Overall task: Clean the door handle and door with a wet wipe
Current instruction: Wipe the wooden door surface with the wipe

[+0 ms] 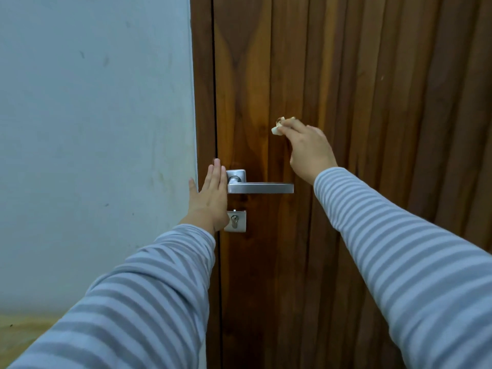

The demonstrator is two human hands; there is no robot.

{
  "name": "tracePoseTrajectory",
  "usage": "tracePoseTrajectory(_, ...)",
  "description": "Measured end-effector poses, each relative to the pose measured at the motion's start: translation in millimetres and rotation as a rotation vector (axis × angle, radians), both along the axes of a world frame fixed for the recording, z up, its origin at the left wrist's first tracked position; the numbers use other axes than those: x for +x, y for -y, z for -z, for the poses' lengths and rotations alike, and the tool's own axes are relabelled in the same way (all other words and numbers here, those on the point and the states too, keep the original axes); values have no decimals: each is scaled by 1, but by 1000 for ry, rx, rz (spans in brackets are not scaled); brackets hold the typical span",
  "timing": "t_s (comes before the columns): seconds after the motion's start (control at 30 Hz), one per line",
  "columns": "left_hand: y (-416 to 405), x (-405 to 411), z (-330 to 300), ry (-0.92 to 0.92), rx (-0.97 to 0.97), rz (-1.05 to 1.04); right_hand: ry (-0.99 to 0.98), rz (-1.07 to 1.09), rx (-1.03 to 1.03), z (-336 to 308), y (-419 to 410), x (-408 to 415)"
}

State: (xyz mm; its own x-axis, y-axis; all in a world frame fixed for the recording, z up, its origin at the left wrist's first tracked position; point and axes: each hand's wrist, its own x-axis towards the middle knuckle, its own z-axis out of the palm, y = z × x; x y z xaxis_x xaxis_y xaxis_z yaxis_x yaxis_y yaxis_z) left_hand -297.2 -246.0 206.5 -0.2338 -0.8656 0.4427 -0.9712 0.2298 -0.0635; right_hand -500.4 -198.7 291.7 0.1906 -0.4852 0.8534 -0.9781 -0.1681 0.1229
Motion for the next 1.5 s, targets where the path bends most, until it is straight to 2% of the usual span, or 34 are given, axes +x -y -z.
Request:
tracePoseTrajectory(0.17, 8, -5, 10, 30, -48, -44, -219, 96, 7, -12, 18, 3)
tracePoseTrajectory(0.4, 13, -2, 17, -34, -110, -1, -271, 93, -59, -14, 30, -3)
tracePoseTrajectory(0.7, 14, -1, 21, -34, -130, -9, -366, 51, -54, 36, 33, -21)
tracePoseTrajectory(0.97, 14, -2, 22, -42, -136, -1, -511, 168, -34, 69, 40, -39)
tracePoseTrajectory(1.2, 13, -3, 23, -67, -135, 9, -416, 101, -93, 111, 37, -27)
tracePoseTrajectory(1.5, 15, -6, 25, -116, -155, 14, -249, 197, -106, 142, 36, 6)
